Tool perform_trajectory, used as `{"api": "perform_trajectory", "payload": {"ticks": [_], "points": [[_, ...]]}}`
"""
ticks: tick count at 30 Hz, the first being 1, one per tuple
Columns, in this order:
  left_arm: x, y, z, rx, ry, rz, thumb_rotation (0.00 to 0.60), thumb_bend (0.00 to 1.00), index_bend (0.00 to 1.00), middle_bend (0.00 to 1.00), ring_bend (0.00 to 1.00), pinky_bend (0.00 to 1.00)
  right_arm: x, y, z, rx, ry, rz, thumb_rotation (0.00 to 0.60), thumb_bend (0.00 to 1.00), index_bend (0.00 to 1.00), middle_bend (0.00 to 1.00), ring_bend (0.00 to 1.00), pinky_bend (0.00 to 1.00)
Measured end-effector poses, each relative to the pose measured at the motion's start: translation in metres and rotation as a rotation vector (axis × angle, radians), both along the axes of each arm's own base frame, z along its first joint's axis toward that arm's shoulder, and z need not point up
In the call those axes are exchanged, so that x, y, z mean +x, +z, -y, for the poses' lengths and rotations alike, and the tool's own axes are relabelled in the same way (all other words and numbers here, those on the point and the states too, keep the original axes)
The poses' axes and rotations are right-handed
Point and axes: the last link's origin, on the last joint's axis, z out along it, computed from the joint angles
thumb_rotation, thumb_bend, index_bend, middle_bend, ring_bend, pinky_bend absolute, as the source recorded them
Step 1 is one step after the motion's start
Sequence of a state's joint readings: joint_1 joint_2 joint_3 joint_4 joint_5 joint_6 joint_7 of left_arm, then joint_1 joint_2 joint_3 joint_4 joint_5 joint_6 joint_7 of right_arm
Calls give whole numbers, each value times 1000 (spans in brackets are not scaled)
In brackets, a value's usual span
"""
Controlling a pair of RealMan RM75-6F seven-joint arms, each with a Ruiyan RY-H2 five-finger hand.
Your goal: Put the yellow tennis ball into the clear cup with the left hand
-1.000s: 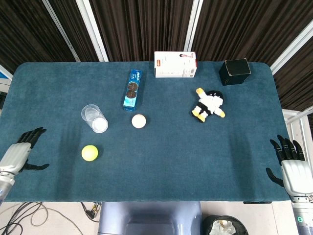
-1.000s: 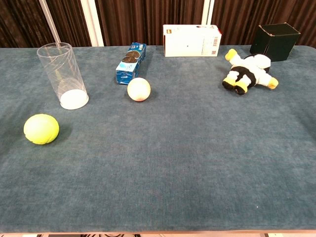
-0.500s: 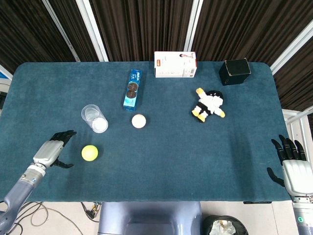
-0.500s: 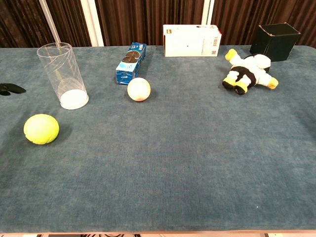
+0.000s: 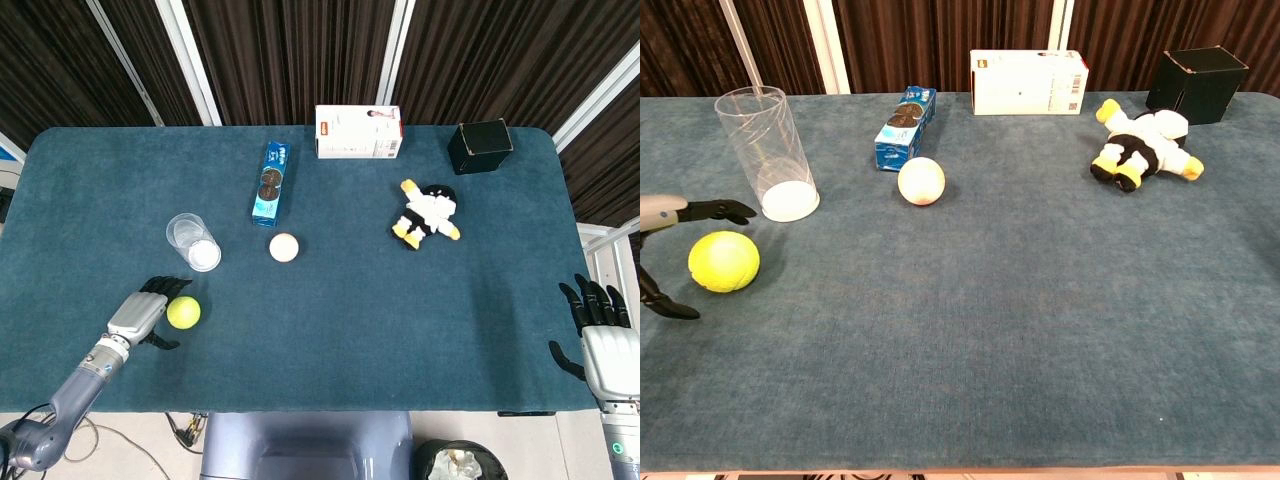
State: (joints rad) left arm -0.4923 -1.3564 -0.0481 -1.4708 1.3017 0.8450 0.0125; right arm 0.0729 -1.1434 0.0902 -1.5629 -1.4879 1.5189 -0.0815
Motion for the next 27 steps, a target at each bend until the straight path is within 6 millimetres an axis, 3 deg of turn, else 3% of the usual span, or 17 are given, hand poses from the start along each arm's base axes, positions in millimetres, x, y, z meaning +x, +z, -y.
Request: {"api": "perform_trajectory", "payload": {"ticks": [15,27], "points": [[10,-13,-4,21,-41,-39,600,43,161,228,28,22,-2,-4,3,18,-10,1,600,352,133,35,40,0],[12,-13,-6,63,-52,-47,600,43,188,268,29,23,-2,-5,4,19,-16,0,600,351,132,35,40,0]]}}
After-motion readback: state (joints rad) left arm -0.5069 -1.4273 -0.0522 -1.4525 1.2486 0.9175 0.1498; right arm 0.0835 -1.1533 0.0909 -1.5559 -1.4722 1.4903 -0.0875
